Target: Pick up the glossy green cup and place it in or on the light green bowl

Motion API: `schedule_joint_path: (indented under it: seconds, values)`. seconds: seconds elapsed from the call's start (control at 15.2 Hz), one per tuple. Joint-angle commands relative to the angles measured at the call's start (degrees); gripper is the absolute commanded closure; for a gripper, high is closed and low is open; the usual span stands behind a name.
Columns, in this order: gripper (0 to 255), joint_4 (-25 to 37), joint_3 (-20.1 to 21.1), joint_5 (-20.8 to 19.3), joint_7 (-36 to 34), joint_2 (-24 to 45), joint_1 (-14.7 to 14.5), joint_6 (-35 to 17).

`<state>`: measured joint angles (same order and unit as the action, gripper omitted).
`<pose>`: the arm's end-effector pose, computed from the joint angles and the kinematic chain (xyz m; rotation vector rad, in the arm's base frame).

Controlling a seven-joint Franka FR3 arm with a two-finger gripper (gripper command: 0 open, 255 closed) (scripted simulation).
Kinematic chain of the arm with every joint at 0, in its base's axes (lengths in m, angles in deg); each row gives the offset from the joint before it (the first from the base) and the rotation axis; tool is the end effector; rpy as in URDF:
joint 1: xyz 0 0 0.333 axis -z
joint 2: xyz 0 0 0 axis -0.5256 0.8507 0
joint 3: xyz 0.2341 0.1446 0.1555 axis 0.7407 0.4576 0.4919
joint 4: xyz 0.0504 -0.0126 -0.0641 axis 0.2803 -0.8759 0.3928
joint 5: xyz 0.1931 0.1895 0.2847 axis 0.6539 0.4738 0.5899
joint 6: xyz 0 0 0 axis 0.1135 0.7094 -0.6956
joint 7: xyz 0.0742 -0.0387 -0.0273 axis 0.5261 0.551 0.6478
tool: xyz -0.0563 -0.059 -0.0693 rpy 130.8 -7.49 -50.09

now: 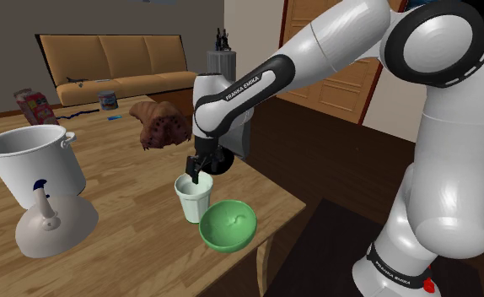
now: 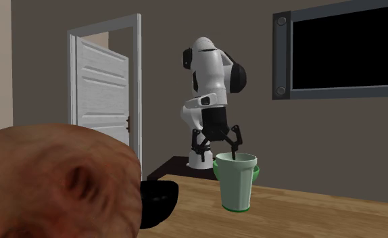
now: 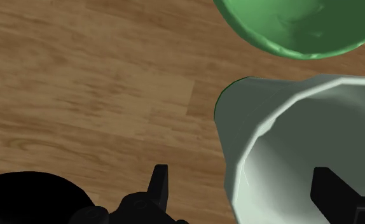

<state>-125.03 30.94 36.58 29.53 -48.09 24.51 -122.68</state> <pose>0.5762 0.1165 0.3373 -3.0393 -0.0732 -0.0313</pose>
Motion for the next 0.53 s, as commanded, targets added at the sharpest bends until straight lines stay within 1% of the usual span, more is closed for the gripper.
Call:
schedule_joint_path:
  seconds: [0.0,0.07,0.46]
  values:
    - [0,0.0,0.0,0.0,0.0,0.0,0.0,0.0]
    - [255,0.0,0.0,0.0,0.0,0.0,0.0,0.0]
    - [255,0.0,0.0,0.0,0.0,0.0,0.0,0.0]
